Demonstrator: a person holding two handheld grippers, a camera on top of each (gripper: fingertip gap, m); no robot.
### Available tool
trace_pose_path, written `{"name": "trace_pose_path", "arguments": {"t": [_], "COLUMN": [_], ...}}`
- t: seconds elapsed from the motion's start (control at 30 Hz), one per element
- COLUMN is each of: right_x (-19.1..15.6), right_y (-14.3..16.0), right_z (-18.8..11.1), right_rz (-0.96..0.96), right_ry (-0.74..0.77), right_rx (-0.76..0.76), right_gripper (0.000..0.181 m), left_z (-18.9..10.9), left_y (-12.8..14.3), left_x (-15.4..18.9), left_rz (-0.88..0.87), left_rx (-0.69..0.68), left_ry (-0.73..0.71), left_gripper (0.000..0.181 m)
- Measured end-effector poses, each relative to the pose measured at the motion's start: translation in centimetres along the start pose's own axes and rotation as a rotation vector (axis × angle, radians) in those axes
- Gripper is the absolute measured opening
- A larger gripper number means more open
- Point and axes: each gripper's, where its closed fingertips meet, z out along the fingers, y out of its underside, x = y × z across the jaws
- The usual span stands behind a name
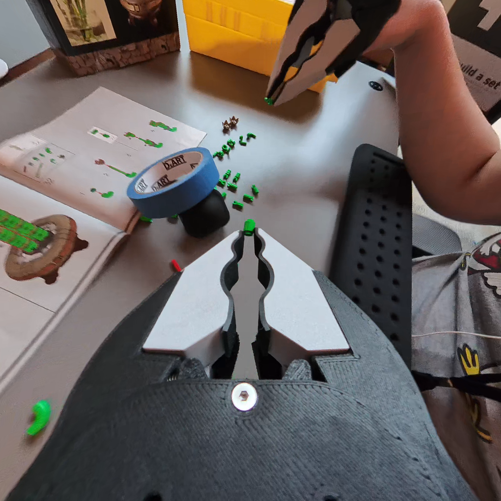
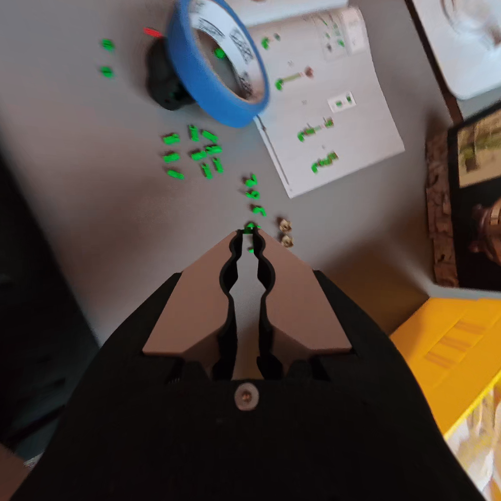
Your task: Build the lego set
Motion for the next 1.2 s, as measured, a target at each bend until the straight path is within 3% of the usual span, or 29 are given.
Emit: {"name": "trace_pose_path", "arguments": {"t": [0.13, 0.2, 0.37, 0.53, 0.73, 0.87, 1.0, 1.2], "right_x": [-7.5, -10.6, -14.2, -15.4, -15.8, -15.6, -15.9, -16.1], "right_y": [-3.0, -3.0, -4.7, -5.3, -5.5, -7.8, -11.1, -11.2], "right_z": [1.2, 2.7, 6.2, 8.2, 8.2, 6.3, 3.5, 4.2], "right_rz": [-0.18, -0.237, -0.298, -0.31, -0.265, -0.212, -0.271, -0.465], "right_ry": [-0.137, -0.19, -0.258, -0.299, -0.339, -0.351, -0.277, -0.086], "right_rx": [0.139, 0.114, 0.096, 0.076, 0.129, 0.298, 0.523, 0.519], "right_gripper": [0.006, 0.006, 0.006, 0.006, 0.013, 0.016, 0.012, 0.011], "left_z": [0.7, 0.8, 0.5, 1.5, 2.7, 3.0, 2.8, 2.6], "left_y": [2.8, 4.2, 5.6, 5.9, 6.0, 5.2, 4.1, 3.6], "left_x": [1.4, 1.7, 1.6, 2.6, 3.2, 3.6, 4.0, 4.6], "left_rz": [-0.077, -0.099, -0.064, -0.041, -0.049, -0.043, -0.059, -0.077], "left_rx": [0.02, -0.016, -0.083, -0.078, -0.069, -0.025, 0.048, 0.076], "left_ry": [-0.037, -0.042, -0.108, -0.097, -0.054, -0.043, -0.02, 0.022], "left_gripper": [0.005, 0.005, 0.005, 0.005, 0.005, 0.005, 0.005, 0.005]}}
